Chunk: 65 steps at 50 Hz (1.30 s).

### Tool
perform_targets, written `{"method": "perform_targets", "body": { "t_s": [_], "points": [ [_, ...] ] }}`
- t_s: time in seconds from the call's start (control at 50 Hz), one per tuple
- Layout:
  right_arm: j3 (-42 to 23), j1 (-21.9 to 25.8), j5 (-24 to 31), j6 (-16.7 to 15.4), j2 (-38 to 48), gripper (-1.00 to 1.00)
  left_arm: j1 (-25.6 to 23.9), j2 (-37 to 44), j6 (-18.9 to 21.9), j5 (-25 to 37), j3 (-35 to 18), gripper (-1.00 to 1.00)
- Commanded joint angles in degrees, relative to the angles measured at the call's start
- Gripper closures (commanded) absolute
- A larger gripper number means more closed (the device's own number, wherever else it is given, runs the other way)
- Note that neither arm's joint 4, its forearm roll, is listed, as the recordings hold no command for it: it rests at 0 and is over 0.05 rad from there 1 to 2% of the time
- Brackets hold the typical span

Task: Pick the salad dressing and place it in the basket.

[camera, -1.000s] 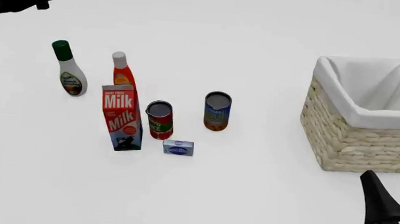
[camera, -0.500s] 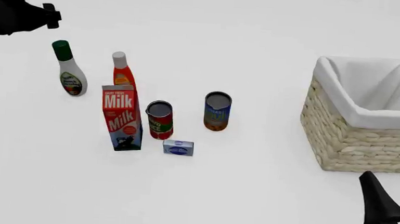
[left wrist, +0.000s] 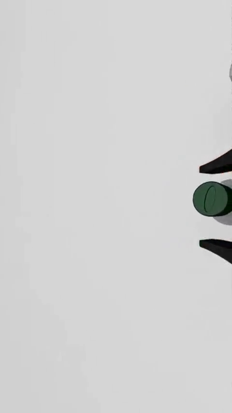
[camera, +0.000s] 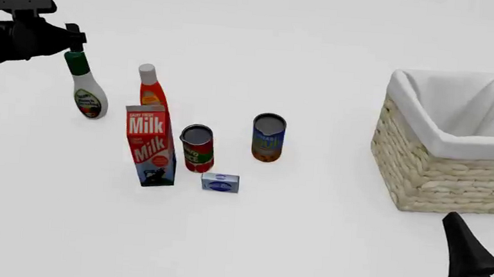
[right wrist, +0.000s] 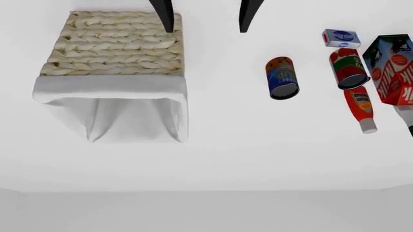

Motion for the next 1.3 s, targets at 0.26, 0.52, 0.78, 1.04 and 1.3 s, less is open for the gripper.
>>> {"method": "perform_targets", "body": {
  "t_s": [0.26, 0.52, 0.78, 1.04, 1.3],
  "points": [
    [0.01, 0.08, 0.08, 0.00, 0.31, -1.00, -0.84, 3.05, 0.29, -1.30, -0.27, -1.00],
    [0.01, -0.06, 0.33, 0.09, 0.32, -1.00, -0.96, 4.29, 0.94, -2.15, 0.15, -1.00],
    [0.02, -0.05, 0.65, 0.16, 0.13, -1.00, -1.12, 4.75, 1.21, -2.54, 0.60, -1.00],
    [0.01, -0.01, 0.34, 0.01, 0.09, -1.00, -1.24, 4.93, 1.52, -3.02, 1.12, -1.00],
    [0.00, 0.07, 0.40, -0.26, 0.11, -1.00, -1.19, 5.85, 1.30, -3.51, 1.32, -1.00]
  ]
}}
